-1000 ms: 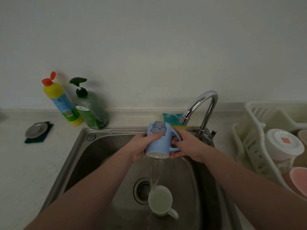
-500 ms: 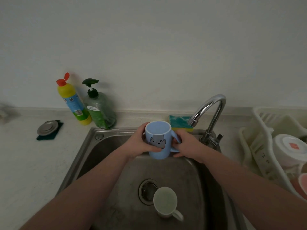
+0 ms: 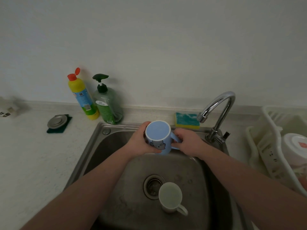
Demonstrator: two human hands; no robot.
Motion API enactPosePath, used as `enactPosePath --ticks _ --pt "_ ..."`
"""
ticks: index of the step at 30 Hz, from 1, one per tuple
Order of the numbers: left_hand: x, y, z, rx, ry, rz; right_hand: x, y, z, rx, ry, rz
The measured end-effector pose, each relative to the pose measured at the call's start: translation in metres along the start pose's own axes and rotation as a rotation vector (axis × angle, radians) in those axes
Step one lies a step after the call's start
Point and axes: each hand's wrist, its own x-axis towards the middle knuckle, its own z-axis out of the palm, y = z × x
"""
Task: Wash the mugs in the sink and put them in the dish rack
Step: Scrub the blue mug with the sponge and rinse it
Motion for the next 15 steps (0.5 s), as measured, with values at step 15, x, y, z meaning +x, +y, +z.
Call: enactPosePath --ticks 15 --pt "0.000 -0.001 0.002 0.094 -0.028 0.058 -0.018 -0.003 0.002 -0.047 0.049 0.036"
